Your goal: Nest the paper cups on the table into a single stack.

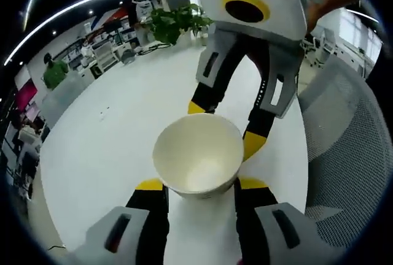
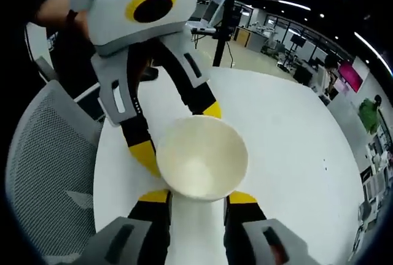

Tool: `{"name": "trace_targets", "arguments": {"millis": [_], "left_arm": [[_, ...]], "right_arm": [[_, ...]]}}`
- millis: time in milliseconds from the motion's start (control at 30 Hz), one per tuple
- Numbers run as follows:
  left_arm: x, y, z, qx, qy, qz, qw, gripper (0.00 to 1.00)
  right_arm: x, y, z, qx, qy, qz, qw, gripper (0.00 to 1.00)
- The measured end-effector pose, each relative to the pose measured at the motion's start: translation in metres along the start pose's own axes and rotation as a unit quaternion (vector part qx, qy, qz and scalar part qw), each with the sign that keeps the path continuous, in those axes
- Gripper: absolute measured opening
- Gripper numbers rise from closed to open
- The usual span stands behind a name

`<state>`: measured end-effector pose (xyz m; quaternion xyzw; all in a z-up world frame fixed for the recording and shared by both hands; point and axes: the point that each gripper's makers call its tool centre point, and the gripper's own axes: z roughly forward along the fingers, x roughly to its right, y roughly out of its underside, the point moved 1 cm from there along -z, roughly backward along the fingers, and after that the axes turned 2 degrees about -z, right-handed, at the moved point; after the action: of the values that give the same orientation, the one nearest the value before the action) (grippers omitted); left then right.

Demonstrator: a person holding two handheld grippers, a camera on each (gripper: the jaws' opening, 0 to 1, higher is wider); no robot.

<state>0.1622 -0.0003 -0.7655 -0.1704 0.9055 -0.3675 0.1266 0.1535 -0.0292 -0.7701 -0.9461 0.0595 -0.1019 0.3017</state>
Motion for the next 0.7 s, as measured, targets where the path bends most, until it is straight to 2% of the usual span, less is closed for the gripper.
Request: {"name": "trace_targets", "arguments": {"millis": [100, 367, 433, 500, 700], "left_arm": [[-0.012, -0.010, 0.005, 0.000, 0.002, 0.004, 1.0000, 0.40], [-0.040, -0.024, 0.021, -0.004, 0.013, 0.007, 0.9999, 0.41], [-0.054, -0.023, 0.028, -0.005, 0.015, 0.006, 0.9999, 0.41], [-0.056, -0.027, 0.029, -0.007, 0.016, 0.011, 0.9998, 0.41], [-0.065, -0.026, 0.043, -0.015, 0.028, 0.010, 0.9994, 0.42]], "right_arm": [[0.024, 0.005, 0.004, -0.001, 0.008, 0.007, 0.9999, 0.31], [0.055, 0.013, 0.008, -0.004, 0.020, 0.024, 0.9995, 0.31], [0.060, 0.013, 0.010, -0.006, 0.021, 0.024, 0.9995, 0.31], [0.068, 0.015, 0.012, -0.006, 0.021, 0.029, 0.9993, 0.31], [0.077, 0.018, 0.015, -0.004, 0.015, 0.034, 0.9993, 0.31]]}}
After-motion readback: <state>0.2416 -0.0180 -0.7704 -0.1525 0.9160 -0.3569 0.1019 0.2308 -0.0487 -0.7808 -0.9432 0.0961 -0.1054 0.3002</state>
